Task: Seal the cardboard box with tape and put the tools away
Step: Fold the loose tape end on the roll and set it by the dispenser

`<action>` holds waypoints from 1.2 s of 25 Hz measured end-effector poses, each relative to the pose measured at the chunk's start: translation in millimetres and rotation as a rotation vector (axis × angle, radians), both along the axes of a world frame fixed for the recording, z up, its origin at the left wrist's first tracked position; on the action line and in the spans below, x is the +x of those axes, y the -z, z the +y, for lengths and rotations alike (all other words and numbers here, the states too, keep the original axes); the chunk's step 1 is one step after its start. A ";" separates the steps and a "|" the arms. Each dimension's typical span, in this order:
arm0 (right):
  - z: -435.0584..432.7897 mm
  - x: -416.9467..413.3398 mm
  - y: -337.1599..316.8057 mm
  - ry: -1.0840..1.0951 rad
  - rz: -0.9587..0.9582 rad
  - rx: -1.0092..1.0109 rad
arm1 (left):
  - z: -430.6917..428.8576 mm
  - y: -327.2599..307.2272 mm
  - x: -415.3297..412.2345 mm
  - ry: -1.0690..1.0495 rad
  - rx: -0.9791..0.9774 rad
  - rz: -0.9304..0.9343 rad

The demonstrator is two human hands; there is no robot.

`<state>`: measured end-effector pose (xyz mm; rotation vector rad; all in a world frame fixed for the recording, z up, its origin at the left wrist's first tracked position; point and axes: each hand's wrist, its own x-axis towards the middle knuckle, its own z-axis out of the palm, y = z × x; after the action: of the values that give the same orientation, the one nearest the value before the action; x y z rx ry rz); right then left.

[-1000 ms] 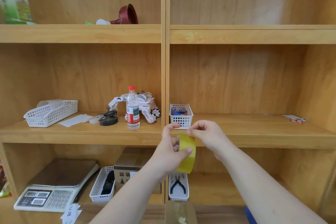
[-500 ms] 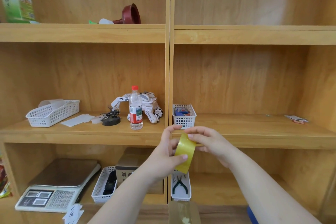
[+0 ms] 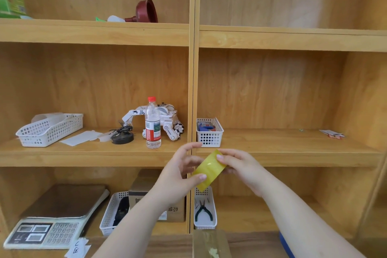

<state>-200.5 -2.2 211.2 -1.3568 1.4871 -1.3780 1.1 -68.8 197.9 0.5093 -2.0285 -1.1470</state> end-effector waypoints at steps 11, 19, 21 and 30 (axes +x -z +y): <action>3.7 16.0 26.8 0.063 -0.035 -0.277 | -26.0 23.9 -1.4 0.032 0.388 0.148; 9.3 17.7 43.1 0.086 -0.034 -0.358 | -30.3 18.0 -2.3 0.036 0.253 0.178; 9.2 15.9 47.3 0.107 -0.022 -0.350 | -32.7 21.2 -2.2 0.025 0.213 0.156; 17.0 -5.6 67.9 0.190 0.070 -0.281 | -35.4 35.4 -19.5 0.039 0.146 0.007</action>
<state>-206.1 14.8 143.3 -1.4766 1.5441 -1.7284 -18.3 -104.3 162.5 0.5391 -1.9660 -1.3253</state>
